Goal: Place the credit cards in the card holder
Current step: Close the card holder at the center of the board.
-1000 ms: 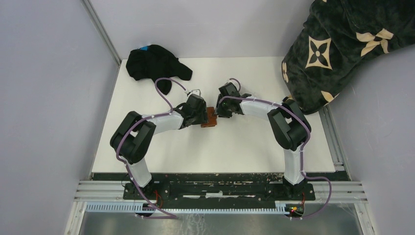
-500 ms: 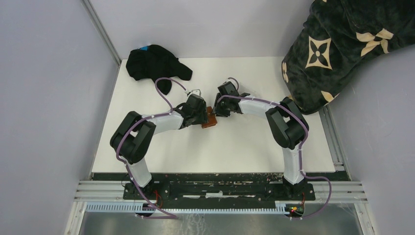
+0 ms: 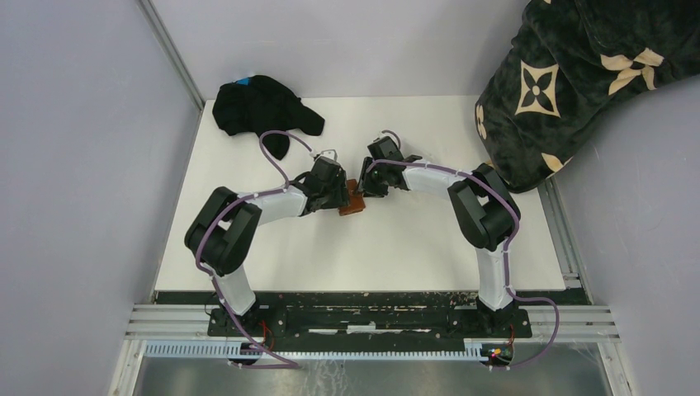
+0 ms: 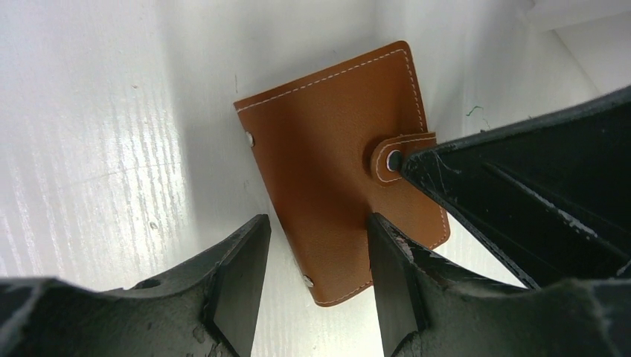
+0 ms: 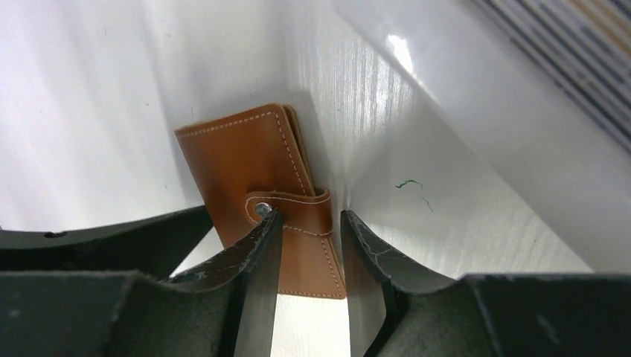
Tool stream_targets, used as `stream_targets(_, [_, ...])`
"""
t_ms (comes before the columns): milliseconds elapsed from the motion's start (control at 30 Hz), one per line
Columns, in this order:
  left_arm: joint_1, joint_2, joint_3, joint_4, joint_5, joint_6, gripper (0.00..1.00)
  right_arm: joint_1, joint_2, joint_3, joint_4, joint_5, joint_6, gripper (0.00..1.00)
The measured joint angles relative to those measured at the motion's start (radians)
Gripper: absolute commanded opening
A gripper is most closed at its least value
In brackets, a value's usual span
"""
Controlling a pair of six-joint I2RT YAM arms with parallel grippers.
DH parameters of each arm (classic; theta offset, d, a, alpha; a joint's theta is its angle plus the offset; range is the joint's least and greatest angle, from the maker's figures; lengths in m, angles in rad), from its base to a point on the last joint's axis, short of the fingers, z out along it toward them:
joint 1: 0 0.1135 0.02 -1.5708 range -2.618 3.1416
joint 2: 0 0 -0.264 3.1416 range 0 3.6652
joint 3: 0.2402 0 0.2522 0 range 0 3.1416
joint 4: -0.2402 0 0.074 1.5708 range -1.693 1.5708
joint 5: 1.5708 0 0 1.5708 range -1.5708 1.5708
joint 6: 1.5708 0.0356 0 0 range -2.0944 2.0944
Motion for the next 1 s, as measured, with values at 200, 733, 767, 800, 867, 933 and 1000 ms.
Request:
stream_targets(200, [0.023, 0.0, 0.0, 0.003, 0.003, 0.0, 0.6, 0.001, 0.0, 0.002, -0.03, -0.026, -0.026, 0.41])
stream_targets(733, [0.042, 0.002, -0.005, 0.022, 0.032, 0.008, 0.59, -0.006, 0.0, 0.037, -0.079, -0.041, -0.051, 0.41])
stream_targets(767, [0.043, 0.003, -0.006, 0.026, 0.034, 0.008, 0.59, -0.007, 0.0, 0.042, -0.079, -0.042, -0.051, 0.41])
stream_targets(800, [0.045, 0.003, -0.007, 0.029, 0.038, 0.008, 0.58, -0.008, 0.0, 0.046, -0.077, -0.042, -0.05, 0.41])
stream_targets(867, [0.046, 0.003, -0.009, 0.035, 0.044, 0.008, 0.58, -0.011, 0.0, 0.048, -0.071, -0.042, -0.043, 0.41])
stream_targets(933, [0.047, 0.003, -0.011, 0.039, 0.046, 0.008, 0.58, -0.014, 0.0, 0.048, -0.068, -0.043, -0.033, 0.42])
stream_targets(1000, [0.047, 0.003, -0.012, 0.041, 0.047, 0.008, 0.58, -0.02, 0.0, 0.048, -0.06, -0.043, -0.018, 0.42])
